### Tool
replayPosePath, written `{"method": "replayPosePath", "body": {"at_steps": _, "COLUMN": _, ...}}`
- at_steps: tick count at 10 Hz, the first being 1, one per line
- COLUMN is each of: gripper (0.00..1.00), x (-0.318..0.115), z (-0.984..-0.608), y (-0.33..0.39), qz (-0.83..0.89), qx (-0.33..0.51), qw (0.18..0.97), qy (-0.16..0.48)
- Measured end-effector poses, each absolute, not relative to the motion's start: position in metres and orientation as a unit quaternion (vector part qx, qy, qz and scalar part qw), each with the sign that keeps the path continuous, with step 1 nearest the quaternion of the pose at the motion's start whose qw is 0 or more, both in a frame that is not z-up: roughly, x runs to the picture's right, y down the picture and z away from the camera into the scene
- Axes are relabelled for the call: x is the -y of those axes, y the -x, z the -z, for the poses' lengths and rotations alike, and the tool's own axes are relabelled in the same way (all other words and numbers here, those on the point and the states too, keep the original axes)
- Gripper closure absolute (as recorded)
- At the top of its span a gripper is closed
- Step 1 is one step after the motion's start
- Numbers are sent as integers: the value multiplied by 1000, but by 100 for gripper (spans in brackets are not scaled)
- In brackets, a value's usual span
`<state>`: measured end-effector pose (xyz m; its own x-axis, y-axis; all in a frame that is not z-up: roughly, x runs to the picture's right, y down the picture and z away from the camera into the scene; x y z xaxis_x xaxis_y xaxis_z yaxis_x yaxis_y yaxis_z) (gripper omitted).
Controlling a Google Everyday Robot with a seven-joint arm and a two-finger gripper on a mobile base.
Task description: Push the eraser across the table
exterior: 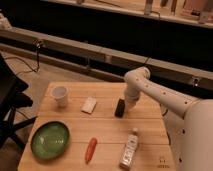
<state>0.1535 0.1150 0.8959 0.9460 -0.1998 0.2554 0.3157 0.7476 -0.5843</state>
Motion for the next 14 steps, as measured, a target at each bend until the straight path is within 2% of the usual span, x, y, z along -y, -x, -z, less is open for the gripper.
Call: {"method": "replayPosePath", "body": {"at_steps": 14, "gripper": 97, "x": -126, "z": -898, "y": -90, "qz": 197, "qx": 147, "qw": 917, "qy": 314}}
